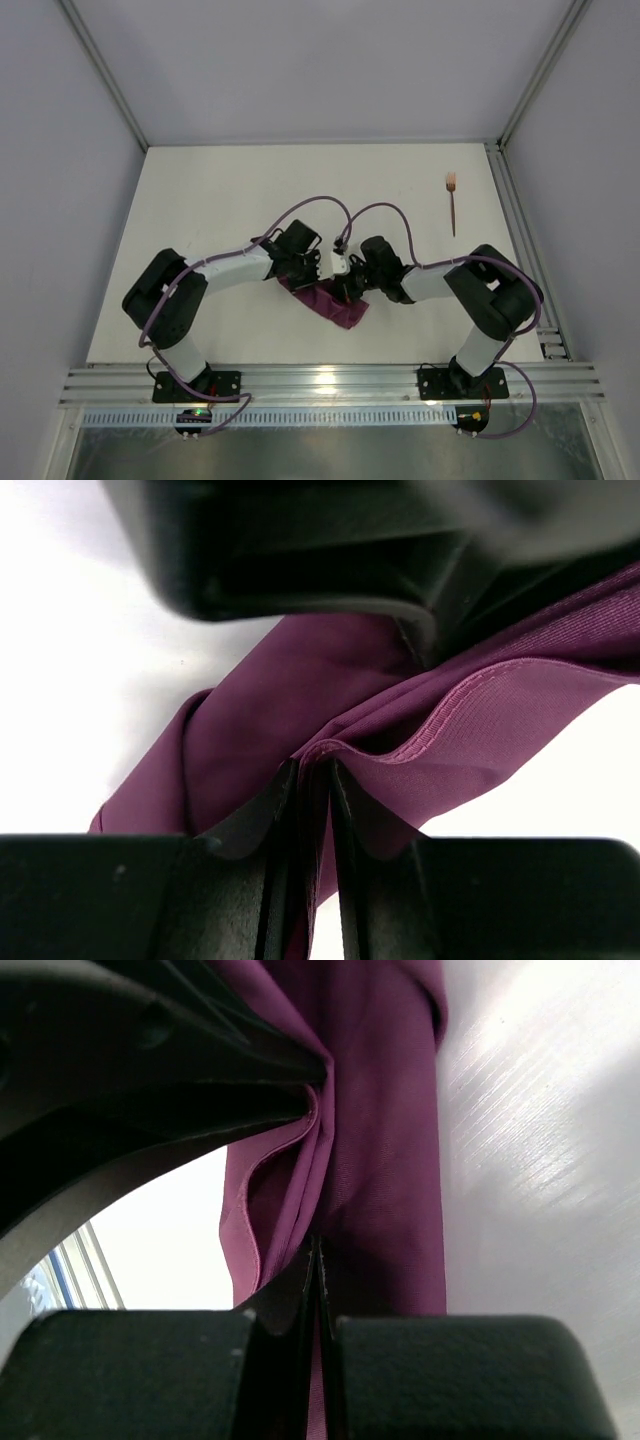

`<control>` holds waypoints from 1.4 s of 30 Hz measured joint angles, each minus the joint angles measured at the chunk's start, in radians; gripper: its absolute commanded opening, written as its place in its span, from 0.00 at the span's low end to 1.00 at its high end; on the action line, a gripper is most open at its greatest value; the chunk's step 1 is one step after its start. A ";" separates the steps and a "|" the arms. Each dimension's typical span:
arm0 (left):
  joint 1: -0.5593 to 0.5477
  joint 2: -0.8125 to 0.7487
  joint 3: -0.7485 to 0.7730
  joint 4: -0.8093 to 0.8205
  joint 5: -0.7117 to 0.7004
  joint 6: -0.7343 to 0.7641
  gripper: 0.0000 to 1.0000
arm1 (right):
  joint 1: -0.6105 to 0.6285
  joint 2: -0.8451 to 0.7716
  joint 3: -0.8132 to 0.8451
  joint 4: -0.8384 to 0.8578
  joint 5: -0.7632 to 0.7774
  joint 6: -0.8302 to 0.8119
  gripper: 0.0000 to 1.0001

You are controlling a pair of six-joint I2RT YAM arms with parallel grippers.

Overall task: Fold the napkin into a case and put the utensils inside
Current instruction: Fold the 2/3-rectangle-folded napkin at the center of the board.

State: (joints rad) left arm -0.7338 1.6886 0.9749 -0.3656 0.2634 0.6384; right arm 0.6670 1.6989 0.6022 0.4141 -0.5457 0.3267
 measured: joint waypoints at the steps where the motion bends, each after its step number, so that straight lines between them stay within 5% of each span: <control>1: 0.002 0.002 0.002 0.000 0.000 -0.001 0.21 | 0.000 -0.001 -0.005 0.007 -0.002 0.000 0.05; 14: 0.004 0.014 0.032 -0.002 0.031 -0.002 0.20 | 0.003 -0.116 -0.023 -0.136 0.051 0.012 0.34; 32: -0.023 0.072 0.150 0.002 0.121 -0.003 0.20 | -0.047 -0.351 -0.032 -0.391 0.192 0.016 0.45; 42: 0.012 0.098 0.133 -0.063 0.042 -0.013 0.19 | -0.074 -0.270 -0.041 -0.356 0.185 0.025 0.45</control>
State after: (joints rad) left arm -0.7216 1.7863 1.1076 -0.4290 0.3058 0.6254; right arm 0.5934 1.4284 0.5610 0.0586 -0.3607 0.3519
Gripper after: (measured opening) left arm 0.188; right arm 0.450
